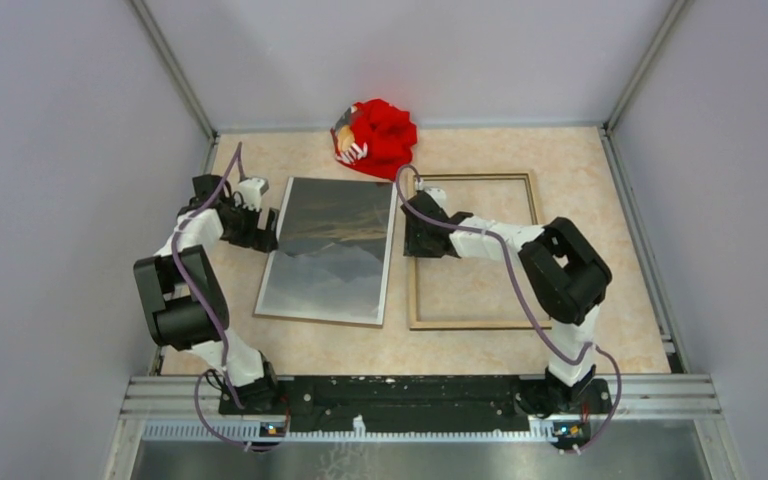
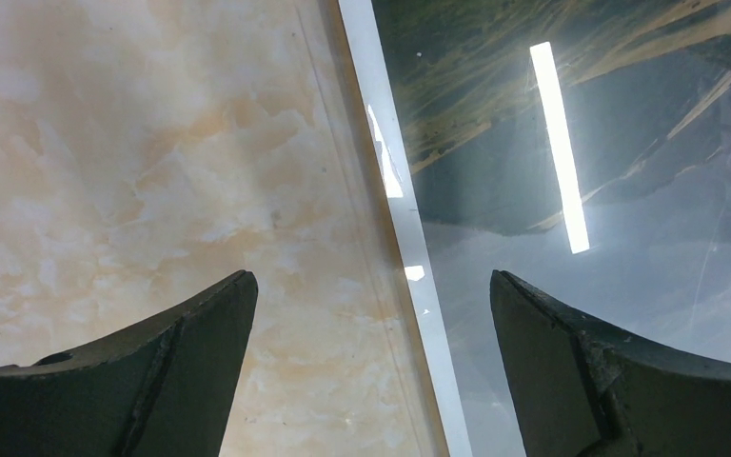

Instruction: Put the photo into the frame

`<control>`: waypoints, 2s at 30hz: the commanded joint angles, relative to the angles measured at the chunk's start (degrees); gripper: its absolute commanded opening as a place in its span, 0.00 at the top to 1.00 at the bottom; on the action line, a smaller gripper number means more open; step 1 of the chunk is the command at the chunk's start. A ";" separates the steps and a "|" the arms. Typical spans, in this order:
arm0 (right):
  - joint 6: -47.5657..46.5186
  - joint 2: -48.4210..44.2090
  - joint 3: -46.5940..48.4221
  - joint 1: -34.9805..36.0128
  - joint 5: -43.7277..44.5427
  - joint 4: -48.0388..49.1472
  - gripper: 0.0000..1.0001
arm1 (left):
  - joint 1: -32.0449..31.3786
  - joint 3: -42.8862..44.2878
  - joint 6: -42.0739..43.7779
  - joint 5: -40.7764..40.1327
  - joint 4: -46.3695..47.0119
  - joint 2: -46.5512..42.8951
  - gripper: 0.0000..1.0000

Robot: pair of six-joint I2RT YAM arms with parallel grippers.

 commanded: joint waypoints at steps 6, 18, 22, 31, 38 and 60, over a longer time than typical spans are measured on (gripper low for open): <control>0.72 -3.51 0.94 0.96 4.54 -4.39 0.41 | 0.27 1.00 2.29 -0.14 0.58 -3.19 0.01; -7.02 -6.73 8.53 0.75 -9.47 9.34 0.01 | 1.40 8.04 4.04 3.61 0.45 1.04 0.02; -4.79 3.06 16.01 3.07 -15.43 5.87 0.01 | 1.39 8.79 3.74 3.04 2.60 2.99 0.02; -0.03 6.65 17.35 5.70 -3.80 3.06 0.06 | 1.33 6.12 3.62 -4.70 8.49 4.59 0.02; 2.39 8.10 18.14 5.80 -0.05 -2.84 0.10 | 1.29 3.44 3.21 -5.19 9.48 6.01 0.03; 10.96 10.05 12.09 5.78 -7.16 6.63 0.10 | 1.57 0.58 -1.78 -9.47 14.18 6.04 0.06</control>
